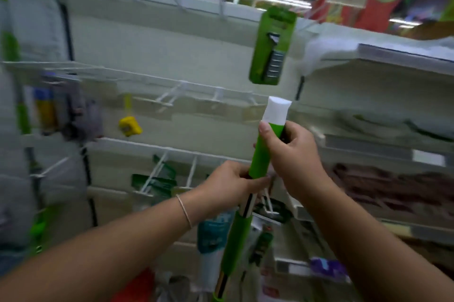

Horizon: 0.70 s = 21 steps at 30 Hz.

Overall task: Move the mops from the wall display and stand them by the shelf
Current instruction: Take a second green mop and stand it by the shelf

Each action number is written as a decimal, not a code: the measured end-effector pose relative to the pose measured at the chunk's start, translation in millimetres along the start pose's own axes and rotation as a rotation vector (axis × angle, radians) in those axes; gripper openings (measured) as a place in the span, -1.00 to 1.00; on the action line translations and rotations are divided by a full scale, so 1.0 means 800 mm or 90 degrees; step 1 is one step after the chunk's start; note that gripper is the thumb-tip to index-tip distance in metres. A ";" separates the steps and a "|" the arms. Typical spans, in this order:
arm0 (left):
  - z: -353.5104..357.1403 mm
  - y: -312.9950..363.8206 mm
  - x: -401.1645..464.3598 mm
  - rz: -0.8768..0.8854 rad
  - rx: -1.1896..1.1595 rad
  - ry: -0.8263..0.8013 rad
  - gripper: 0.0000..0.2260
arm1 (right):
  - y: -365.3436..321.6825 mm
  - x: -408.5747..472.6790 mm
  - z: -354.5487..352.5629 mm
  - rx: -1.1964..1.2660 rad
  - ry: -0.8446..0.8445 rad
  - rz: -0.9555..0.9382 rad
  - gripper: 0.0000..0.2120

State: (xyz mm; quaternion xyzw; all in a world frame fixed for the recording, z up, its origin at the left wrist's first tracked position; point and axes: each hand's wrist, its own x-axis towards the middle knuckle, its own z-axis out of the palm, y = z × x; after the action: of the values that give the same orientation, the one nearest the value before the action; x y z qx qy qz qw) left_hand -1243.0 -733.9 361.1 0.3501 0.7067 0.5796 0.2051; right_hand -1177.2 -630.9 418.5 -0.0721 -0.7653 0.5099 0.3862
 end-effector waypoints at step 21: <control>-0.326 -0.077 -0.187 -0.049 -0.005 0.416 -0.77 | -0.104 -0.043 0.380 0.217 -0.353 -0.084 -0.75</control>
State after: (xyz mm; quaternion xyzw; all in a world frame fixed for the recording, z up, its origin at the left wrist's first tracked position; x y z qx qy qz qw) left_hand -1339.8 -1024.8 348.1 0.1179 0.7457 0.6557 -0.0091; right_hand -1332.3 -907.8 415.4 0.1847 -0.7480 0.6045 0.2022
